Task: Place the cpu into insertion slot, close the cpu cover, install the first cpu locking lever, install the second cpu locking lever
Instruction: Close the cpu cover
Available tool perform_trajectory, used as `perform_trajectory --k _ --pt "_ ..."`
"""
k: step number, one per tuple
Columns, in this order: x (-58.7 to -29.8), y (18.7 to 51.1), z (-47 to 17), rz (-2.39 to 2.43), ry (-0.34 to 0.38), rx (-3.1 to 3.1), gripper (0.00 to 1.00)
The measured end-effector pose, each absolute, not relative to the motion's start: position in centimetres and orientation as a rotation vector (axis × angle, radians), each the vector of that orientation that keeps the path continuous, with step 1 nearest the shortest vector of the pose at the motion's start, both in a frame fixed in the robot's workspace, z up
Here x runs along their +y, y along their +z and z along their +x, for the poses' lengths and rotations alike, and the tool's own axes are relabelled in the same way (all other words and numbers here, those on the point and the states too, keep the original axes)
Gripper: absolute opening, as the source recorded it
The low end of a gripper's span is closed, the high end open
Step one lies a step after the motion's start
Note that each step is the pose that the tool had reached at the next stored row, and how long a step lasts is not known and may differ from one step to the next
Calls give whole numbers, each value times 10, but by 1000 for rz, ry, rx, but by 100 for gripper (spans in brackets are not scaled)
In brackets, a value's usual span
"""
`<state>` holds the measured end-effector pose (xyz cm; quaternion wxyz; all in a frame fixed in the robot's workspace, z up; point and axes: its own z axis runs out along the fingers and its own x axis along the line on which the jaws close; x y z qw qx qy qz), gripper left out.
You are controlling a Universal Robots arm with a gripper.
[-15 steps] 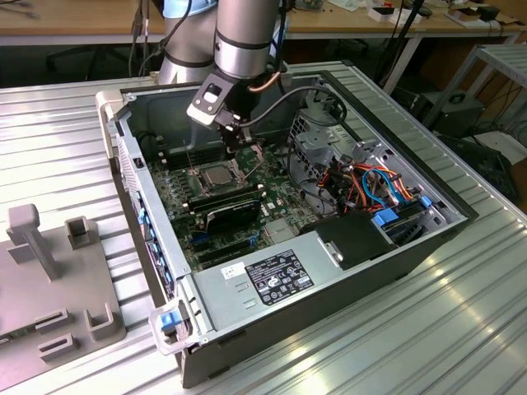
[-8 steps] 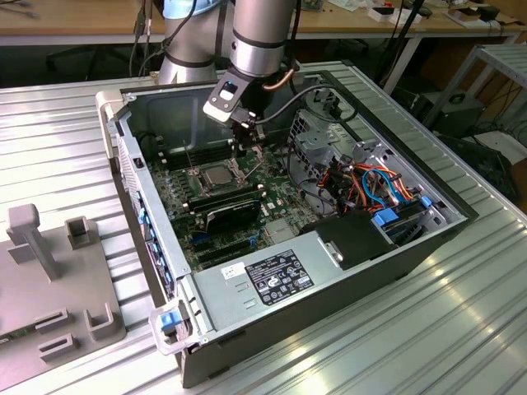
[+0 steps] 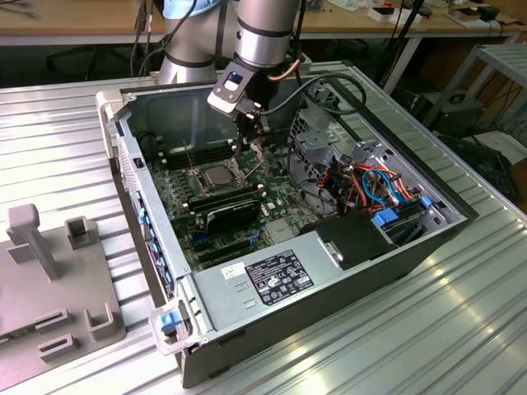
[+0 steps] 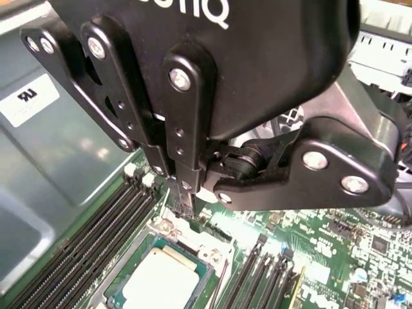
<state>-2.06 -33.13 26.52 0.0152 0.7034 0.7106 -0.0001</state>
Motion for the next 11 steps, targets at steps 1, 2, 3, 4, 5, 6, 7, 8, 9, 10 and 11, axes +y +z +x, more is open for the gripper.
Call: perform_trajectory --k 1,2,3,4,5,6,7,8,9,10,11 --pt "-331 267 -19 2189 -1 2211 11" --pt "-331 267 -16 2189 -1 2211 11" --pt "-331 268 -14 2188 -1 2211 11" --pt "-331 268 -12 2188 -1 2211 11" --pt "-331 268 -9 2188 -2 2211 11" --pt "-331 268 -5 2188 -2 2210 11" --pt "-331 268 -3 2188 -2 2210 11" --pt "-331 268 0 2188 -2 2210 11" --pt "-331 268 2 2188 -2 2210 11" --pt "-331 268 5 2188 -3 2210 11" --pt "-331 268 7 2188 -3 2210 11"
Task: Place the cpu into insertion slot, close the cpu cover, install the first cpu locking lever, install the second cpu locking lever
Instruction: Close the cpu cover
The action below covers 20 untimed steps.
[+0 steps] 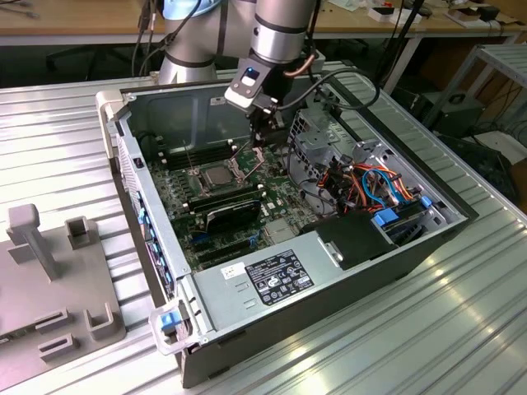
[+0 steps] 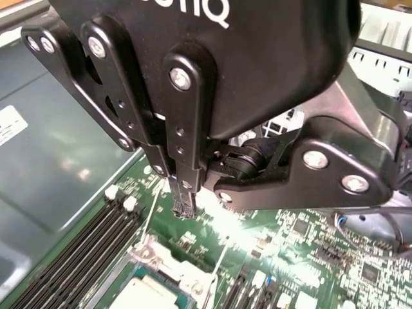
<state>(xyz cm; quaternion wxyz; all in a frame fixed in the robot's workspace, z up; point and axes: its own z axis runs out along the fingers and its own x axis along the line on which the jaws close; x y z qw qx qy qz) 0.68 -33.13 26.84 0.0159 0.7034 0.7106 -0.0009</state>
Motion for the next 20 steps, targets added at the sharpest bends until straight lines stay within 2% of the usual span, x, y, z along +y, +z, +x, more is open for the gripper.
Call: perform_trajectory --k 10,20 --pt "-331 267 34 2188 -4 2210 11" --pt "-331 251 29 2188 -2 2211 11"
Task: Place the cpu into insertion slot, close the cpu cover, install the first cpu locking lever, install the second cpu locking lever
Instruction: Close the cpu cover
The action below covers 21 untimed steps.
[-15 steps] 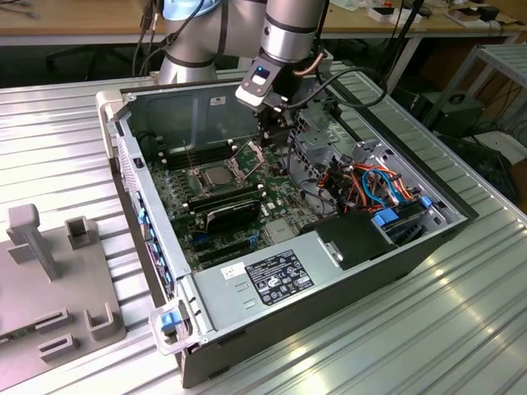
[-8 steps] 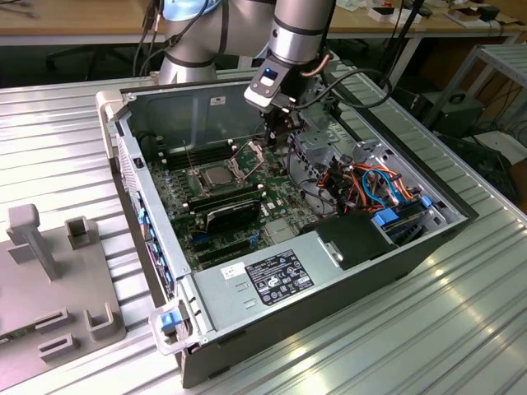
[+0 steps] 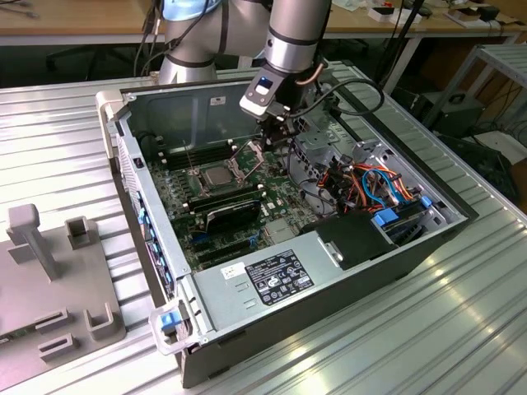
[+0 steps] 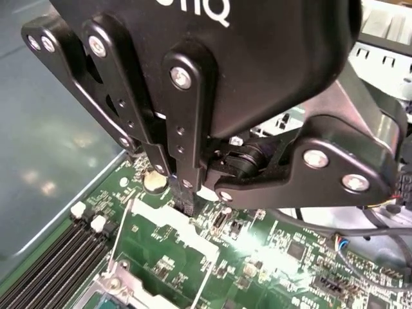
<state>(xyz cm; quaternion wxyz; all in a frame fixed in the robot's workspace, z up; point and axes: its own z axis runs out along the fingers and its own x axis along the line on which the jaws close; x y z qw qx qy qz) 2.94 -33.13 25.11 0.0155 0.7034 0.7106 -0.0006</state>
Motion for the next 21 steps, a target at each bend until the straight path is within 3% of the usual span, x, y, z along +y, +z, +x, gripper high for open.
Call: perform_trajectory --k 21 --pt "-331 251 -16 2189 -1 2211 11"
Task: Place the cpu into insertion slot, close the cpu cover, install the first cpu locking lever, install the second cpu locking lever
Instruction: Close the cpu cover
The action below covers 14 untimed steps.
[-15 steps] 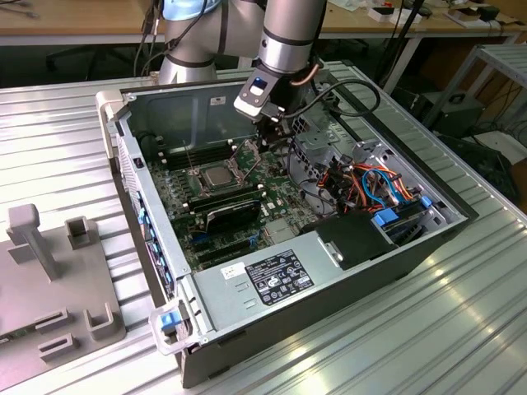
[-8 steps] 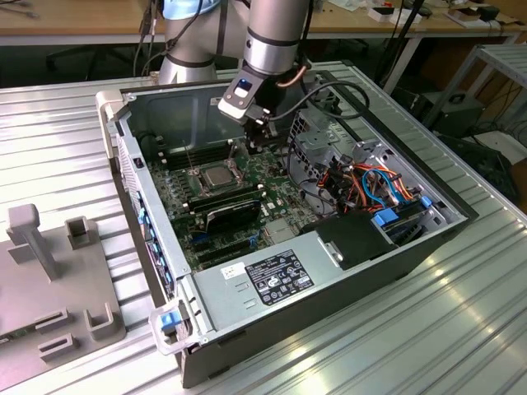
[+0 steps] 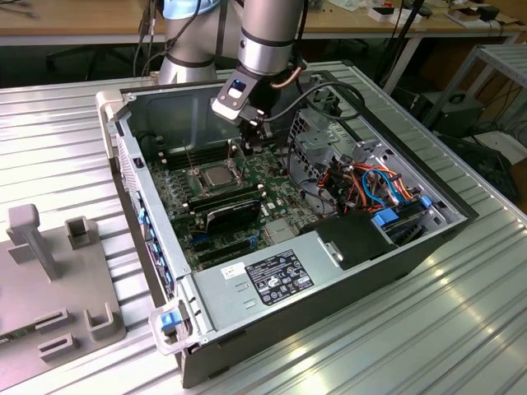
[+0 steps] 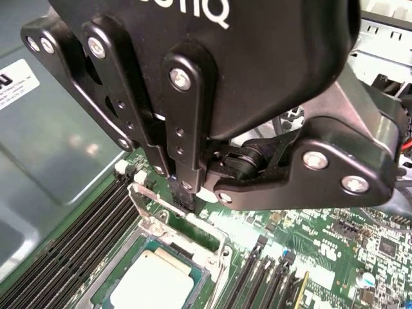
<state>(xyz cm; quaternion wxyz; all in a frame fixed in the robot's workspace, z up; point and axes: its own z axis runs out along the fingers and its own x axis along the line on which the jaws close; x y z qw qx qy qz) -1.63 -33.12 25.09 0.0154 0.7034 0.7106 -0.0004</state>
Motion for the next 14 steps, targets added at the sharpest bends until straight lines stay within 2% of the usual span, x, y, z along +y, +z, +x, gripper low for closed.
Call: perform_trajectory --k 14 --pt "-331 250 -44 2189 -1 2211 11"
